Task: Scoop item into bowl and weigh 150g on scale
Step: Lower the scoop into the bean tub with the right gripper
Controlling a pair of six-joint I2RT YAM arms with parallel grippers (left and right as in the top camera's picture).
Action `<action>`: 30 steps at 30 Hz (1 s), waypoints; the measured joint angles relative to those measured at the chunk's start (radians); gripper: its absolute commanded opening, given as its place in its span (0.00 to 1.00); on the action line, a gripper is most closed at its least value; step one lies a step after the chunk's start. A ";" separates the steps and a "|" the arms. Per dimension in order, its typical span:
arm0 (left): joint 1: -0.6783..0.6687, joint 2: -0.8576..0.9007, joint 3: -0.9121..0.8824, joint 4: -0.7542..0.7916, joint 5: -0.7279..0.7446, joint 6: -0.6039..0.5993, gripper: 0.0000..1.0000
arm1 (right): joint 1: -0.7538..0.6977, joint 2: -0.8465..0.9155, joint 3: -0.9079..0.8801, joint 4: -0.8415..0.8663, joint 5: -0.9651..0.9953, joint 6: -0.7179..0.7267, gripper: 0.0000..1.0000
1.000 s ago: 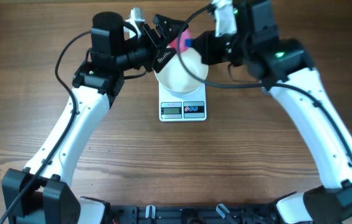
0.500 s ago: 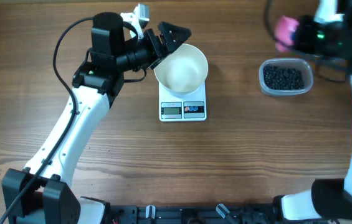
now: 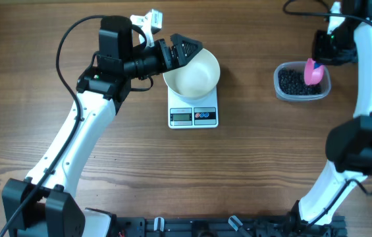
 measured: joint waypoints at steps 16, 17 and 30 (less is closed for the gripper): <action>0.000 0.000 0.000 -0.016 0.000 0.021 1.00 | 0.007 0.050 -0.061 0.070 0.063 -0.004 0.04; 0.000 0.000 0.000 -0.016 0.000 0.021 1.00 | 0.008 0.045 -0.072 0.079 0.060 -0.002 0.04; 0.000 0.000 0.000 -0.018 0.000 0.021 1.00 | 0.010 0.036 -0.114 0.107 -0.044 -0.010 0.04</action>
